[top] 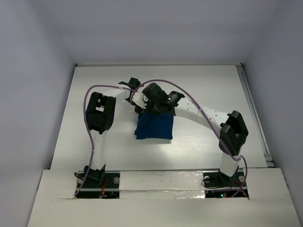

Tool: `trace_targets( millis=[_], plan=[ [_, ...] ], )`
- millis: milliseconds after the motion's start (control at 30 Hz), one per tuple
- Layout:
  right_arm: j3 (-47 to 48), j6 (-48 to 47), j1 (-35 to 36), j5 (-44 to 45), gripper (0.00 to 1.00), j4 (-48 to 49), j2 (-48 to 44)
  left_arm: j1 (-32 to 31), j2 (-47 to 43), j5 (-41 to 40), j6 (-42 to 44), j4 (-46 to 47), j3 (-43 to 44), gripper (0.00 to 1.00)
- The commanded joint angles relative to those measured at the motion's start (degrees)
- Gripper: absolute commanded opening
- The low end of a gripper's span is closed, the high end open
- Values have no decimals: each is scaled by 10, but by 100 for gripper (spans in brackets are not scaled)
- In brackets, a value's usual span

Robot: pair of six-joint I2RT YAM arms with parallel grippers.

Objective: Fold and stack the t-shirts
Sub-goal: Fold the long partially folded tshirt into a neat square

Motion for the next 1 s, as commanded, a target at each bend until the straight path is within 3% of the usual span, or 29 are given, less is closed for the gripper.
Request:
trace_targets(
  millis=[0,300,600,967],
  plan=[
    [38,-10,-18,11,0,14,11,-6,-20,-3,21,-3,-34,0],
    [43,-20,-40,23,0,17,41,-12,-36,2,41,-9,-66,0],
    [62,-25,-45,30,0,22,71,-12,-53,11,41,-23,-37,0],
    [74,-13,-45,23,0,32,92,59,-61,11,27,-88,127,0]
  ],
)
